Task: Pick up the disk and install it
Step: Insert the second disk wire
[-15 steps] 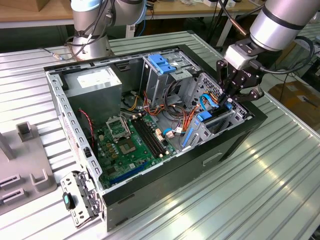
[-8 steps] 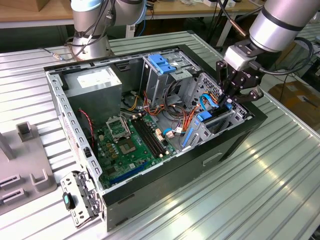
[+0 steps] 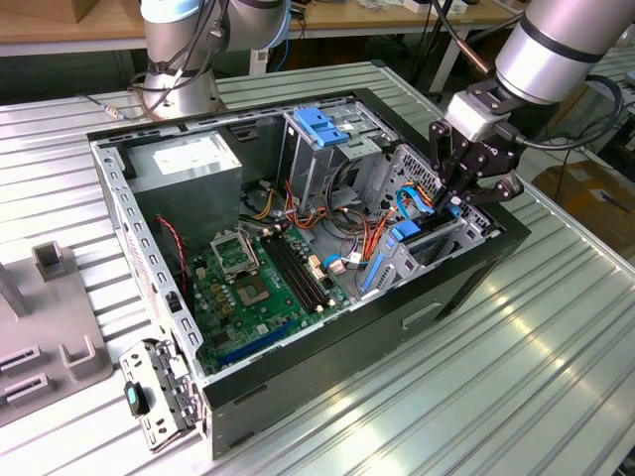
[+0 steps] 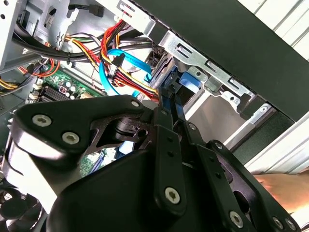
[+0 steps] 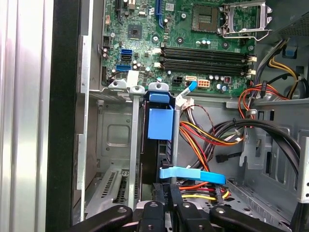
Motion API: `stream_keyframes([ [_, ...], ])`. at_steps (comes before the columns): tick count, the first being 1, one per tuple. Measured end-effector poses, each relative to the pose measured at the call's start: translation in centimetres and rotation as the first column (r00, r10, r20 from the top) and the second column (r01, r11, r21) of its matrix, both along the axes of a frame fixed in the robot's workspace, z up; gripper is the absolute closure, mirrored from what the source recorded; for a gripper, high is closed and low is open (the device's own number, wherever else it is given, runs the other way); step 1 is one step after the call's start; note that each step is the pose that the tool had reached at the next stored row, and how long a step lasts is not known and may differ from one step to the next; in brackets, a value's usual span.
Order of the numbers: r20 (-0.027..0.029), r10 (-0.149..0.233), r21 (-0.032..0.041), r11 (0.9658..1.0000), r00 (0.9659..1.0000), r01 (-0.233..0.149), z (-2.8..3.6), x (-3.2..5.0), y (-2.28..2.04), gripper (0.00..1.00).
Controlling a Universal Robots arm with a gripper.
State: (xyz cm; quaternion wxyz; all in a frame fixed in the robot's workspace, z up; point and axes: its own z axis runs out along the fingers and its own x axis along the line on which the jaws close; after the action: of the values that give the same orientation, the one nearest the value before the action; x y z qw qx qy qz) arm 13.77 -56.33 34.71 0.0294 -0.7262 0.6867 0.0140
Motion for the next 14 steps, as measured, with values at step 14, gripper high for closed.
stream_keyframes([
  [14,0.0,0.0,0.0,1.0,1.0,0.0,-0.26,0.0,0.0,0.84],
])
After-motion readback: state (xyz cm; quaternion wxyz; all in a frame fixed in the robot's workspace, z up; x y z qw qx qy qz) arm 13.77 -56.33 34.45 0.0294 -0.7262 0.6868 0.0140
